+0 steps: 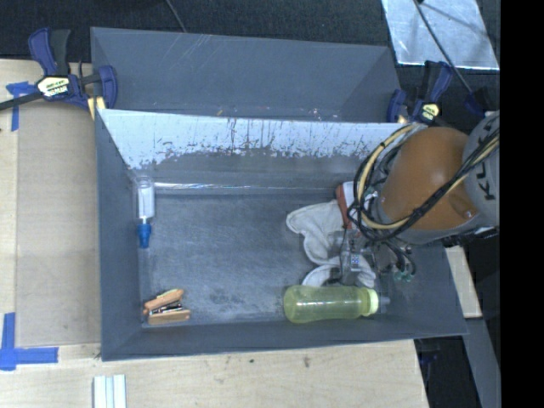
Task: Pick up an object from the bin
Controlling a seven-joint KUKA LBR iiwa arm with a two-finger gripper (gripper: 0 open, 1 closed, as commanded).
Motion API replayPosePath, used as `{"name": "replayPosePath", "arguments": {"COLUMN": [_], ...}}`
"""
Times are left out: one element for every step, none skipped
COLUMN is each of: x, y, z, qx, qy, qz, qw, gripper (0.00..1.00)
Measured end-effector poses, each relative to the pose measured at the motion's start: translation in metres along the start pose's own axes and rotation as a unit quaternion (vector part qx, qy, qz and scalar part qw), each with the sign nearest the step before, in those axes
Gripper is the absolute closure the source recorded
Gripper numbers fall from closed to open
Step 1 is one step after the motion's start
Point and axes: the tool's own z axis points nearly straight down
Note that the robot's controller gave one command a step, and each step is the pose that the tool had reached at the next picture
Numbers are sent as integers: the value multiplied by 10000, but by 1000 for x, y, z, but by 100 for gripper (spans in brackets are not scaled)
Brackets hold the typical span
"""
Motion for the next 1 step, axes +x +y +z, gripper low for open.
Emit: {"name": "replayPosePath", "arguments": {"x": [0], "y": [0], "z": [-16], "qx": [2], "qy": [-4], "qz": [5], "qw": [10000], "gripper": [100]}}
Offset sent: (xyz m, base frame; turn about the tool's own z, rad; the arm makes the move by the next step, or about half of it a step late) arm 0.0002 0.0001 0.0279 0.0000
